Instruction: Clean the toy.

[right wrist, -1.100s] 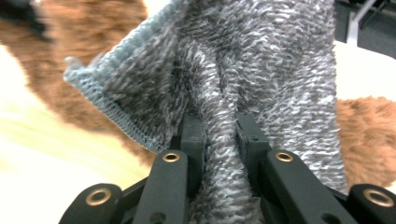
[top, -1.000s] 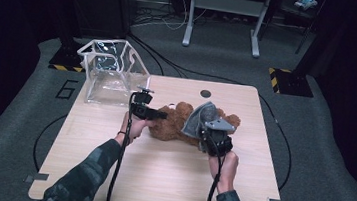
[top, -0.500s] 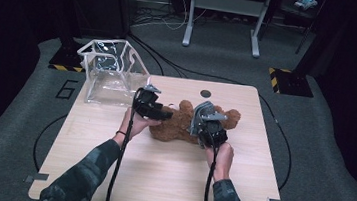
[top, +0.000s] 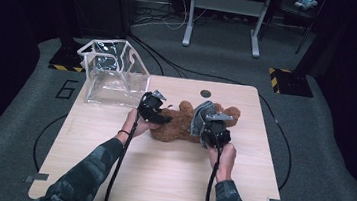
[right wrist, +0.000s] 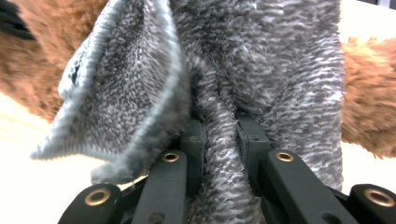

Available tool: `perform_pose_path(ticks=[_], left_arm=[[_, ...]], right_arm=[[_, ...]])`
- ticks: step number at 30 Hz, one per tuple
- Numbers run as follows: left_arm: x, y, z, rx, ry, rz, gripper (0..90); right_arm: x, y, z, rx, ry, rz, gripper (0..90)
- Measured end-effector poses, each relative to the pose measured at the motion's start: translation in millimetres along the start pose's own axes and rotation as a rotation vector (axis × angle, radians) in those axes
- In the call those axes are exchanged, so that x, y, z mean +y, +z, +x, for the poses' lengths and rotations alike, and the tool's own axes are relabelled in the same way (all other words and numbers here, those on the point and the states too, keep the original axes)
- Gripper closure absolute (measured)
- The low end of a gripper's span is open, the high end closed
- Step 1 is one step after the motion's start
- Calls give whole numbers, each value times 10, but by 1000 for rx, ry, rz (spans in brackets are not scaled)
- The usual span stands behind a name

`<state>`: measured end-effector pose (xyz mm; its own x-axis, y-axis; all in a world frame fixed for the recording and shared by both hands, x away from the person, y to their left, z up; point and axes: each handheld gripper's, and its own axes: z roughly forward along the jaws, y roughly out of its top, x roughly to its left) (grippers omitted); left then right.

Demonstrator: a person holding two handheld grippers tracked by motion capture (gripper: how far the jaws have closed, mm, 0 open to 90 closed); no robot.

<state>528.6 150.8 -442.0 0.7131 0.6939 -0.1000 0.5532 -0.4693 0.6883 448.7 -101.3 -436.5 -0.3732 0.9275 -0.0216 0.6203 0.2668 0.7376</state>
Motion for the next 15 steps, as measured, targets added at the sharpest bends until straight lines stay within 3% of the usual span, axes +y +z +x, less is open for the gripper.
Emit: perform_pose_path(ticks=[3,6,10,15], left_arm=[[-4,-5,-11,-2,-13,-5,619],[-19,-24,14,-38,-49,-12,648],[-48,-59,78,-128,-127,-15,671],[-63,-100,89,-192,-168,-4,683]], right_arm=[[-28,-98,-13,-2,-2,-27,760],[-71,-194,-51,-6,1,-54,759],[-142,-299,-68,-14,3,-80,759],[-167,-337,5,-13,-19,-86,758]])
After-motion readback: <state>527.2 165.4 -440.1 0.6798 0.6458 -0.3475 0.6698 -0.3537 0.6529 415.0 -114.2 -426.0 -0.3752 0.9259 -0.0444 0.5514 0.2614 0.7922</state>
